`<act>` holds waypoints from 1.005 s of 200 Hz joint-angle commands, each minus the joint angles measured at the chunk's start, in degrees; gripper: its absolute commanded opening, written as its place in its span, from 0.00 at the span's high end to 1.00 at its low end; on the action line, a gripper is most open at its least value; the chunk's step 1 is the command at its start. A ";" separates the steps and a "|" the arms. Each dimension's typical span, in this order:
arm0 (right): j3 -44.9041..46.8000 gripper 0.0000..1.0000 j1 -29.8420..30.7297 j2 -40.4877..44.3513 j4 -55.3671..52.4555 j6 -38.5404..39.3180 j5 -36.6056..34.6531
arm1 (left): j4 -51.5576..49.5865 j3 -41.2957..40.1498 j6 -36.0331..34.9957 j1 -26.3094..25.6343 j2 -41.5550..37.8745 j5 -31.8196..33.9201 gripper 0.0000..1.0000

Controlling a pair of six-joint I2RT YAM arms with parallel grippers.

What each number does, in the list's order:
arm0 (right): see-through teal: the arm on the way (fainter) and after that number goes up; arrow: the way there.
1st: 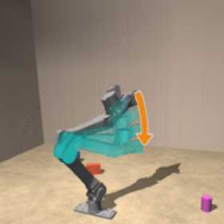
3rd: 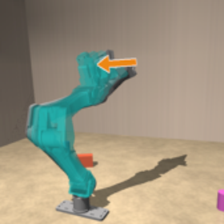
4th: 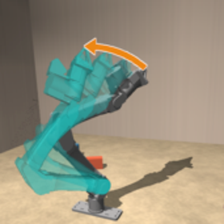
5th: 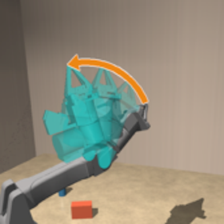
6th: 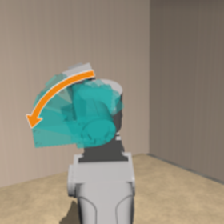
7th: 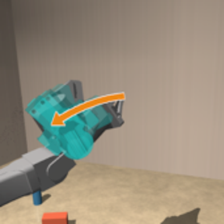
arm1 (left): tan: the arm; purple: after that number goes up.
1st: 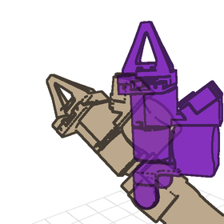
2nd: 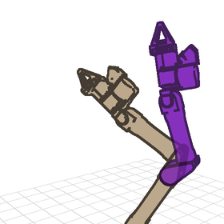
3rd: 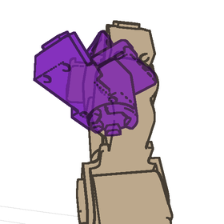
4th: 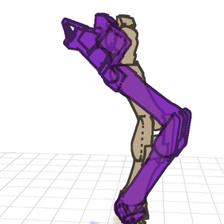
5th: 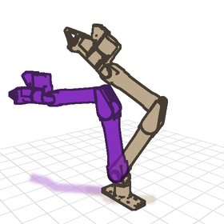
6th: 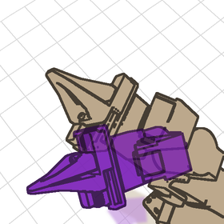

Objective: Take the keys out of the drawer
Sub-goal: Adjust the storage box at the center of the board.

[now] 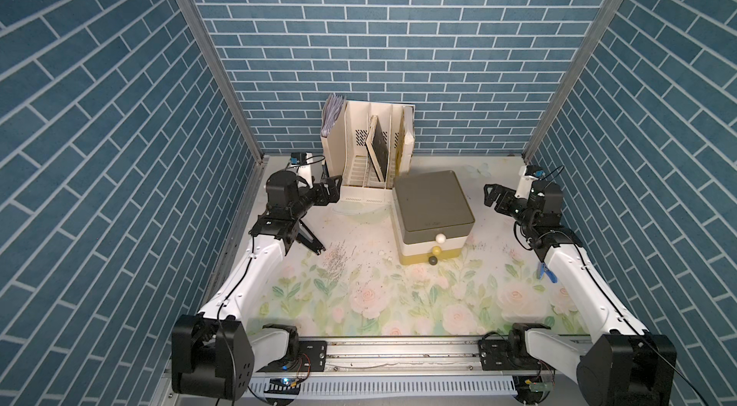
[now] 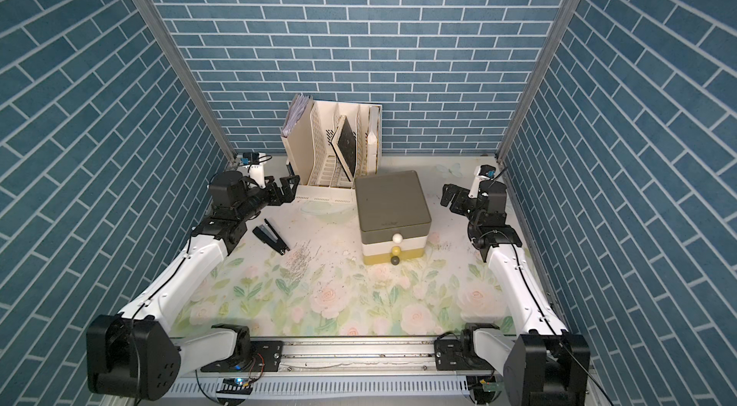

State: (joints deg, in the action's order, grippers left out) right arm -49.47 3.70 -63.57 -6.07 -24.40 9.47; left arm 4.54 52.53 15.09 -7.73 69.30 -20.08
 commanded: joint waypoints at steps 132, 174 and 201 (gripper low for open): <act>-4.38 0.00 1.41 7.60 -17.34 -18.00 20.83 | -2.07 24.24 -3.34 -13.71 25.19 -16.46 0.00; -4.46 0.00 2.25 9.21 -21.97 -19.03 20.30 | -3.92 29.63 -3.79 -14.98 31.17 -17.36 0.00; -3.37 0.00 2.74 10.29 -23.46 -21.04 22.03 | -5.89 32.13 -5.29 -15.64 33.67 -17.40 0.00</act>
State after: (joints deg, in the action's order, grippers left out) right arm -53.76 5.74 -55.02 -26.13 -42.37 29.43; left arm 0.64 82.28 11.92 -22.39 101.43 -36.29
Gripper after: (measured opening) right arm 0.998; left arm 0.996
